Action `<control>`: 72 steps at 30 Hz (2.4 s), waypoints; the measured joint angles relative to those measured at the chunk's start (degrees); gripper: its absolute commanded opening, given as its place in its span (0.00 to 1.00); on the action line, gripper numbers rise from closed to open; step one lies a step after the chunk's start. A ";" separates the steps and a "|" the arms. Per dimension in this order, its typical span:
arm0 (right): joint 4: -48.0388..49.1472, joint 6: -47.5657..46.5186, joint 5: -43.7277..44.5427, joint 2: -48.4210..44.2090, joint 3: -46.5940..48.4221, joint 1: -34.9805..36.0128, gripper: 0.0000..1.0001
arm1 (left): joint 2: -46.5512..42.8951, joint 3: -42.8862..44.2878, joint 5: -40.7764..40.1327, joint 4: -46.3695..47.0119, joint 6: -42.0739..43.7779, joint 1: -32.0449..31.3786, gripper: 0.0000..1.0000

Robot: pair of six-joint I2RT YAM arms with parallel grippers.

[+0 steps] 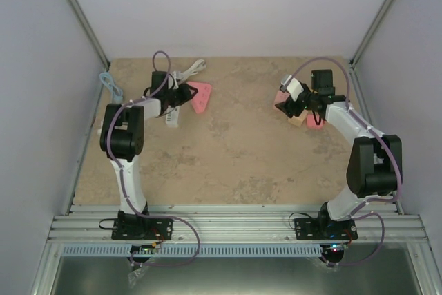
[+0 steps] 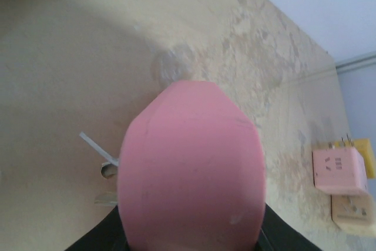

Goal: Pull the plug off the socket
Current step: Place the socket at the center of the board.

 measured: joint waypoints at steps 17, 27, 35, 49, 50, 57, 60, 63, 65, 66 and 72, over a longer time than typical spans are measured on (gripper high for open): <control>0.94 -0.24 0.00 0.00 -0.96 0.00 0.78 | 8.83 8.87 3.15 1.99 -2.27 1.75 0.52; 1.09 -0.31 0.00 0.02 -0.98 0.00 0.80 | 8.96 10.23 4.81 2.10 -1.68 1.36 1.00; 1.42 -0.50 -0.02 0.02 -1.49 0.00 0.80 | 7.61 10.23 4.20 -0.09 -0.26 1.57 1.00; 2.01 -0.70 0.00 0.00 -1.88 0.00 0.82 | -11.91 7.13 -0.48 -4.98 11.34 1.66 1.00; 2.03 -0.70 0.00 0.00 -1.90 0.00 0.83 | -13.68 6.10 -1.25 -5.03 12.28 1.70 1.00; 2.36 -1.03 0.00 -0.15 -2.36 0.00 0.98 | -24.02 -0.17 -9.51 -10.78 20.13 2.34 1.00; 2.58 -1.07 -0.02 -0.28 -2.84 0.00 0.98 | -30.38 -4.04 -14.69 -13.57 23.19 3.96 1.00; 2.62 -1.05 -0.20 -0.28 -2.91 0.00 0.98 | -37.42 -7.72 -19.30 -15.82 24.94 7.02 1.00; 2.60 -1.05 -0.28 -0.31 -2.91 0.00 0.98 | -41.51 -9.42 -21.99 -17.31 25.59 9.79 1.00; 2.60 -1.05 -0.28 -0.31 -2.91 0.00 0.98 | -42.97 -9.88 -22.93 -18.14 25.88 11.19 1.00; 2.60 -1.05 -0.70 -0.42 -2.93 -0.02 0.98 | -45.09 -10.36 -23.85 -24.79 28.11 19.21 1.00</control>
